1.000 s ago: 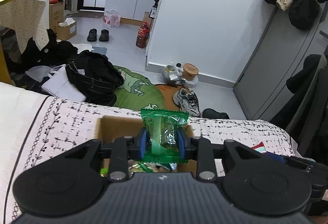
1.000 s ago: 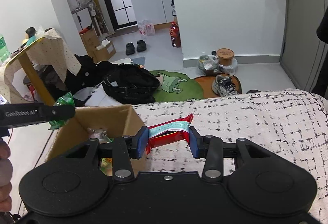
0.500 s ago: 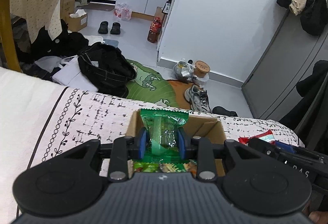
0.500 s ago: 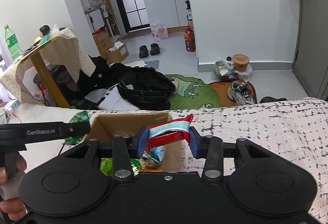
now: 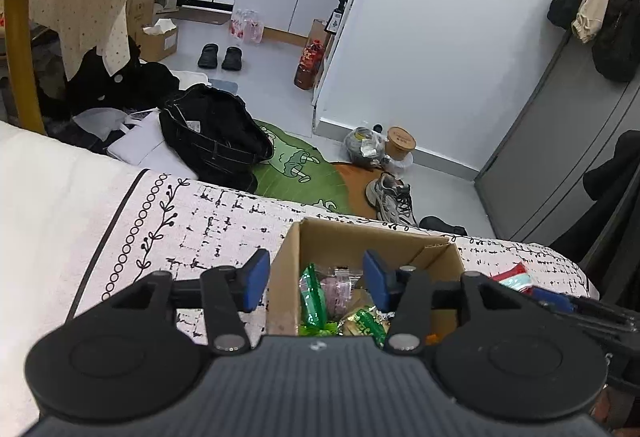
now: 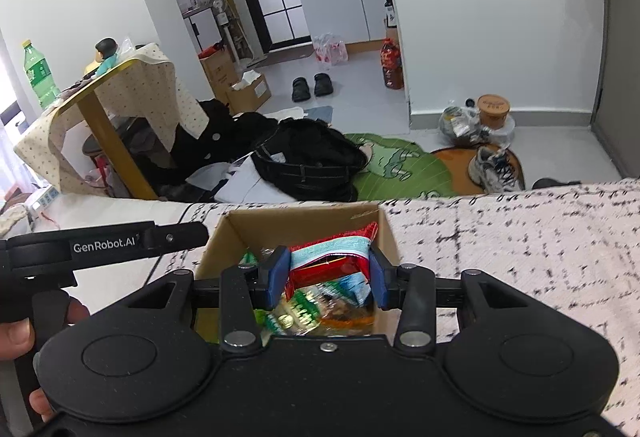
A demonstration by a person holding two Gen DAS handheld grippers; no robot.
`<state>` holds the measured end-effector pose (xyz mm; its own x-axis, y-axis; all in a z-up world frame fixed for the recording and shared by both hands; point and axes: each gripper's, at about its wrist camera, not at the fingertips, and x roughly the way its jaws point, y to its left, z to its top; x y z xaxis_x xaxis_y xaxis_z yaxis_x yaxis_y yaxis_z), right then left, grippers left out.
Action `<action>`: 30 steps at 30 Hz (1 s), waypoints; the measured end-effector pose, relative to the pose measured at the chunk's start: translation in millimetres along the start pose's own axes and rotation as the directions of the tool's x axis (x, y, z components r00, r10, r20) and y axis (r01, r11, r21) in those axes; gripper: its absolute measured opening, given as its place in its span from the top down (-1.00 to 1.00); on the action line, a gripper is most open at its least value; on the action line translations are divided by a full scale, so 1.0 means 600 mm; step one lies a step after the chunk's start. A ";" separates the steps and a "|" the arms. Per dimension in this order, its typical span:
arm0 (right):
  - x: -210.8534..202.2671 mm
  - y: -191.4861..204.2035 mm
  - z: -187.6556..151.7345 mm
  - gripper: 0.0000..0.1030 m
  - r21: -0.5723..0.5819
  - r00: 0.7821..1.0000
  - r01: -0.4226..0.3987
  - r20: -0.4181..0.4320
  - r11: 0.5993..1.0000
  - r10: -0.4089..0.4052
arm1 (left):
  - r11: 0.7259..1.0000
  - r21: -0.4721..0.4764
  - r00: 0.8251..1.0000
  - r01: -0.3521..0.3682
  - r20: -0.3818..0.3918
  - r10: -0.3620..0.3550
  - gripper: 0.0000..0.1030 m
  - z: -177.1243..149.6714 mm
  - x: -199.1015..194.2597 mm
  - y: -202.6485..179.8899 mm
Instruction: Organize snacks
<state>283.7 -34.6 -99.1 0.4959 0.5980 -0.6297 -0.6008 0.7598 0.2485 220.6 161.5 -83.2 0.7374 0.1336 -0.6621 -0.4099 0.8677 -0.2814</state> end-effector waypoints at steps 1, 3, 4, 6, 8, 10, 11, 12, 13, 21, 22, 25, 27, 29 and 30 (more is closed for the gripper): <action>0.003 0.003 -0.001 0.15 0.008 1.000 -0.010 -0.009 1.000 0.010 | 1.000 -0.002 1.000 0.004 0.001 -0.004 0.01 0.001 -0.002 0.001; 0.007 0.006 -0.002 0.09 0.032 0.998 -0.042 -0.042 0.999 0.044 | 1.000 -0.005 1.000 0.007 0.005 -0.007 -0.05 0.002 -0.006 0.003; 0.006 0.006 -0.003 0.05 0.039 0.997 -0.055 -0.051 0.998 0.057 | 1.000 -0.005 1.000 0.006 0.007 -0.006 -0.07 0.002 -0.008 0.004; 0.003 0.009 -0.003 -0.05 0.036 0.997 -0.060 -0.050 0.998 0.062 | 1.000 0.000 1.000 0.000 0.006 0.000 -0.09 0.003 -0.009 0.006; -0.002 0.007 -0.004 -0.05 0.030 0.998 -0.045 -0.043 0.999 0.047 | 1.000 0.004 1.000 -0.002 0.005 0.002 -0.10 0.003 -0.010 0.006; -0.008 -0.001 -0.004 -0.05 0.043 0.998 -0.037 -0.043 0.998 0.038 | 1.000 0.005 1.000 0.000 0.007 0.000 -0.11 0.005 -0.010 0.005; -0.011 -0.004 -0.004 -0.05 0.049 0.999 -0.031 -0.042 0.998 0.033 | 1.000 0.007 1.000 0.001 0.007 -0.001 -0.12 0.004 -0.010 0.004; -0.015 -0.008 -0.005 -0.05 0.052 0.999 -0.027 -0.041 0.998 0.029 | 1.000 0.009 1.000 0.002 0.007 -0.002 -0.13 0.004 -0.011 0.002; -0.019 -0.012 -0.006 -0.05 0.055 0.999 -0.024 -0.040 0.998 0.026 | 1.000 0.010 1.000 0.003 0.007 -0.003 -0.14 0.003 -0.011 0.000; -0.056 -0.036 -0.021 -0.07 0.087 0.999 -0.017 -0.034 0.996 0.020 | 1.000 0.023 1.000 0.010 -0.012 -0.009 -0.25 -0.009 -0.021 -0.015; -0.060 -0.039 -0.024 -0.13 0.095 0.999 -0.014 -0.032 0.995 0.017 | 1.000 0.029 1.000 0.010 -0.015 -0.009 -0.27 -0.010 -0.023 -0.018; -0.077 -0.054 -0.032 -0.16 0.121 1.000 0.000 -0.028 0.993 0.003 | 0.999 0.041 1.000 0.005 -0.025 -0.004 -0.37 -0.016 -0.029 -0.029; -0.087 -0.063 -0.038 -0.16 0.137 1.000 0.006 -0.026 0.991 -0.003 | 0.999 0.054 0.999 0.000 -0.033 0.002 -0.42 -0.020 -0.034 -0.036; -0.095 -0.070 -0.041 -0.16 0.150 1.000 0.012 -0.026 0.989 -0.008 | 0.998 0.066 0.999 -0.007 -0.041 0.010 -0.45 -0.024 -0.039 -0.043; -0.101 -0.074 -0.043 -0.17 0.156 1.000 0.014 -0.027 0.988 -0.010 | 0.998 0.068 0.999 -0.008 -0.045 0.011 -0.47 -0.026 -0.042 -0.046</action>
<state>264.0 -111.2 -90.7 0.4846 0.5835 -0.6517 -0.4888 0.7985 0.3514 204.7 126.6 -69.6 0.7078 0.1219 -0.6958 -0.3789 0.8969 -0.2283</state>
